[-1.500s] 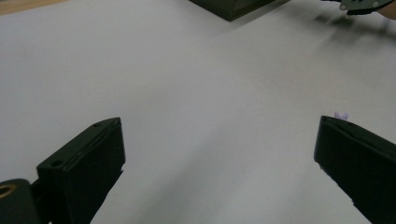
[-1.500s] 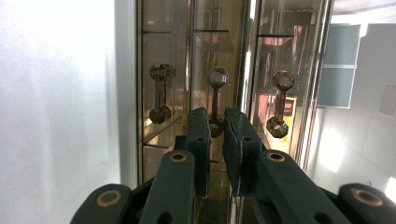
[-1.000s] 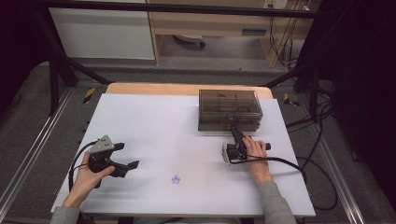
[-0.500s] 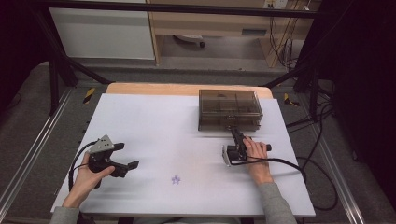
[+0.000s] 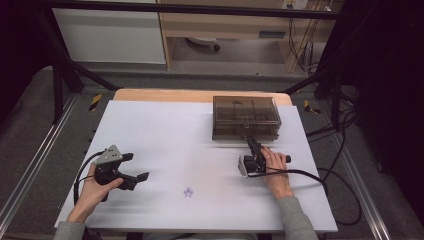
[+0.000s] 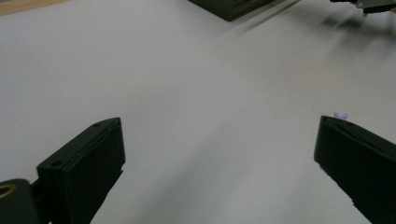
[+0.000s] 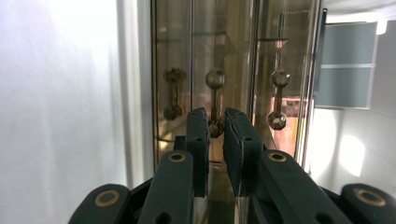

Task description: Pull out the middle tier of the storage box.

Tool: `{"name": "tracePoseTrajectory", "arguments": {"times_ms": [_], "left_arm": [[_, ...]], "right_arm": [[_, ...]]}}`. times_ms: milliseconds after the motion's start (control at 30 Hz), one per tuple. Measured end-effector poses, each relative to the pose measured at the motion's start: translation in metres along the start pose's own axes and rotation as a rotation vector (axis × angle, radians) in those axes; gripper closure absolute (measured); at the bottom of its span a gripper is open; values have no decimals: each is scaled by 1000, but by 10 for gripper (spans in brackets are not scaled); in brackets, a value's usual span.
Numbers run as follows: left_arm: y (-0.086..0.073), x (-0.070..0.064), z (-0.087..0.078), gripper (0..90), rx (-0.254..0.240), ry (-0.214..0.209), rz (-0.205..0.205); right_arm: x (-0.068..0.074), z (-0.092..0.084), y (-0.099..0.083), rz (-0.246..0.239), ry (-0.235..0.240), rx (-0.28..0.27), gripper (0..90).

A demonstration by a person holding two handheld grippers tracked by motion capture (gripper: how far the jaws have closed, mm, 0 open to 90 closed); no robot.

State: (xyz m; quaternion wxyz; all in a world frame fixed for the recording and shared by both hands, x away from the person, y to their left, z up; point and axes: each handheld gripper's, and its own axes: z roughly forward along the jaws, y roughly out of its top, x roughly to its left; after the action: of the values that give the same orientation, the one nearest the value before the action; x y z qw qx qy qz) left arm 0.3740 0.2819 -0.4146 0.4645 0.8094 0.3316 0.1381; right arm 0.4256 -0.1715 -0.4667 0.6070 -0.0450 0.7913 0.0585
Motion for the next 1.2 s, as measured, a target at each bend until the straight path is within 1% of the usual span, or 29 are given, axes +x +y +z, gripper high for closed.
{"name": "tracePoseTrajectory", "arguments": {"times_ms": [67,100,133,167,200,300,333,400,467,500,567,633,667,733,800,867,900,933,1067,1200], "left_arm": [[0,0,0,17,0,-1,1],[0,0,0,17,-1,-1,2],[1,0,0,17,-3,-2,1],[1,0,-1,17,-4,0,2],[1,0,-1,17,-5,0,1],[1,0,-1,17,-6,1,-1],[1,0,-1,17,-6,1,-2],[1,0,-1,17,-6,0,-1],[1,0,-1,17,-6,-1,-1],[1,0,-1,17,-5,-1,-1],[1,0,0,17,-4,-1,-2],[0,0,0,17,-3,-1,-2],[0,0,0,17,-3,-1,-2],[0,0,0,17,-3,-2,-2],[0,0,0,16,-3,-1,-3],[0,0,0,17,-4,-2,-3],[0,0,0,17,-4,-2,-3],[0,0,-1,17,-5,-2,-3],[0,0,0,17,-4,-2,-3],[0,0,0,17,-4,-2,-3]], "right_arm": [[-1,-1,0,19,32,4,698],[-1,-1,0,11,49,6,653],[-1,-1,0,15,63,10,635],[-1,-2,0,31,71,3,603],[-2,-2,0,38,77,-2,548],[-4,-4,2,74,86,-23,429],[-4,-5,2,89,78,-27,386],[-8,-6,1,117,85,-28,348],[-13,-6,-1,144,109,-34,311],[-15,-5,-1,158,126,-36,304],[-18,-3,-1,177,182,-40,298],[-20,-1,-1,172,220,-47,308],[-20,1,-1,176,232,-44,310],[-22,4,0,167,257,-37,316],[-25,7,1,166,263,-34,323],[-28,9,1,174,266,-48,325],[-29,10,1,175,269,-46,327],[-31,11,1,167,272,-34,327],[-33,16,1,159,283,-23,324],[-34,22,3,134,318,-18,344]]}}
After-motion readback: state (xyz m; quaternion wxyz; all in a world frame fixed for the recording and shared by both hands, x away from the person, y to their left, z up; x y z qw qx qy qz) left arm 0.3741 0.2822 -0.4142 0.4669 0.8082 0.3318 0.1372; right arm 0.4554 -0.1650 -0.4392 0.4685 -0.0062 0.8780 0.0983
